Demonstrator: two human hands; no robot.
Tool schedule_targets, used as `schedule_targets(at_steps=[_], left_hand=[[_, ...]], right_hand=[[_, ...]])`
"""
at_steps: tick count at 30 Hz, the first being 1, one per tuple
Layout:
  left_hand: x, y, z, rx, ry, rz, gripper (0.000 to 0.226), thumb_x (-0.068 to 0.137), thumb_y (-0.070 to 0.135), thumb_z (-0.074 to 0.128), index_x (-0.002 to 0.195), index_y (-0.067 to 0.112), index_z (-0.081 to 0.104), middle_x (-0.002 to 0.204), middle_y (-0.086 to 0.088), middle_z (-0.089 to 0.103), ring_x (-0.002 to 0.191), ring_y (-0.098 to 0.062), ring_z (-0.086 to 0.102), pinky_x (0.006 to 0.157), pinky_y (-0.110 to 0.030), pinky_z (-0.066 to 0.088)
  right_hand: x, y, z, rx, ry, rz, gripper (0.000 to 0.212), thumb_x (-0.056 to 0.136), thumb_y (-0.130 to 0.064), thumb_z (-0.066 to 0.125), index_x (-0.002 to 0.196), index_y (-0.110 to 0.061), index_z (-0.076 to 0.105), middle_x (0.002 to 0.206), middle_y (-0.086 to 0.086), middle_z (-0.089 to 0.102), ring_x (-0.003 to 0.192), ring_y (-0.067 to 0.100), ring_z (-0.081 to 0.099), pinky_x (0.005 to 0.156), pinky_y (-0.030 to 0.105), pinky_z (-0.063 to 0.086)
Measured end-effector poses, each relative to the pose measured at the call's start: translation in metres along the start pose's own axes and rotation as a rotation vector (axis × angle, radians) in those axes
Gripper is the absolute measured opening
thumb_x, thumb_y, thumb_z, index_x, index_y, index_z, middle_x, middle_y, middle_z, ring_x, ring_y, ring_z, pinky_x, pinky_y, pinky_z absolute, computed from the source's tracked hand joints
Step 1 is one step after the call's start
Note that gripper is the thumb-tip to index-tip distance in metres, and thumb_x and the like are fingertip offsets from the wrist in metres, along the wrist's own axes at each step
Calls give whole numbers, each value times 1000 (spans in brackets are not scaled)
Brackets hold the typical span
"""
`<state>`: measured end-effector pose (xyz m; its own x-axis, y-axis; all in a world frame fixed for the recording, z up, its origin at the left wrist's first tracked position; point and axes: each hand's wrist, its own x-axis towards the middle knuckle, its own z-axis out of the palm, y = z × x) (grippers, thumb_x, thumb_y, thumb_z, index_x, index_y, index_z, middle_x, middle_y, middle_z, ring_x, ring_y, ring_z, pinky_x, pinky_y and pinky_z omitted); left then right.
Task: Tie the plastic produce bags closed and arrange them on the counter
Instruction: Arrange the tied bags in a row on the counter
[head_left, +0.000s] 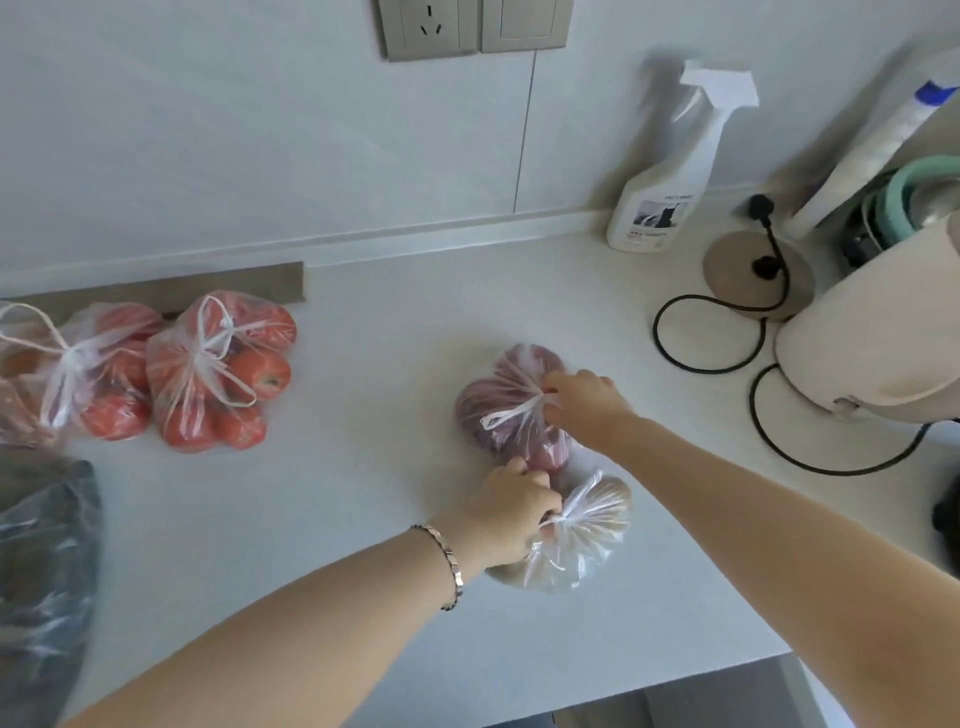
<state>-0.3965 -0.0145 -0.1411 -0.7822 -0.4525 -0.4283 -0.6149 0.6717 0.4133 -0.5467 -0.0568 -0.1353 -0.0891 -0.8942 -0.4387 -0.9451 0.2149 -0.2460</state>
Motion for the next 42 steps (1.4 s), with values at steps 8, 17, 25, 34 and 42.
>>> schedule_targets(at_steps=[8, 17, 25, 34, 42], left_hand=[[-53, -35, -16, -151, -130, -143, 45, 72, 38, 35, 84, 4, 61, 102, -14, 62, 102, -28, 50, 96, -23, 27], [-198, -139, 17, -499, 179, -648, 30, 73, 32, 51, 43, 30, 45, 57, 8, 46, 68, -20, 49, 59, -28, 33], [-280, -205, 34, -659, 577, -947, 25, 88, 17, 52, 84, 1, 71, 80, -13, 67, 81, -29, 62, 66, -28, 40], [-299, -241, 29, -623, 568, -864, 34, 88, 24, 53, 109, -3, 60, 121, -16, 54, 115, -36, 45, 92, -36, 40], [-301, -256, 19, -689, 325, -476, 36, 91, 17, 52, 119, -7, 55, 151, -2, 21, 121, -21, 48, 101, -24, 34]], right_hand=[[-20, -22, -2, -154, 1, -51, 12, 93, -31, 40, 86, -22, 44, 97, 10, 60, 100, 30, 56, 79, 28, 34], [-56, -110, 42, 256, -2, 187, 33, 88, -22, 39, 56, -18, 35, 71, 2, 49, 67, 23, 48, 49, 25, 30], [-71, -237, 100, 434, 6, 267, 39, 88, -20, 41, 51, -14, 31, 52, -2, 35, 46, 13, 31, 44, 25, 22], [-74, -348, 136, 449, 148, 368, 21, 83, -21, 42, 64, -12, 46, 114, 7, 39, 109, 30, 36, 98, 39, 34], [-85, -336, 136, 442, 38, 233, 22, 89, -10, 41, 68, -9, 49, 100, 4, 46, 112, 18, 32, 95, 27, 18]])
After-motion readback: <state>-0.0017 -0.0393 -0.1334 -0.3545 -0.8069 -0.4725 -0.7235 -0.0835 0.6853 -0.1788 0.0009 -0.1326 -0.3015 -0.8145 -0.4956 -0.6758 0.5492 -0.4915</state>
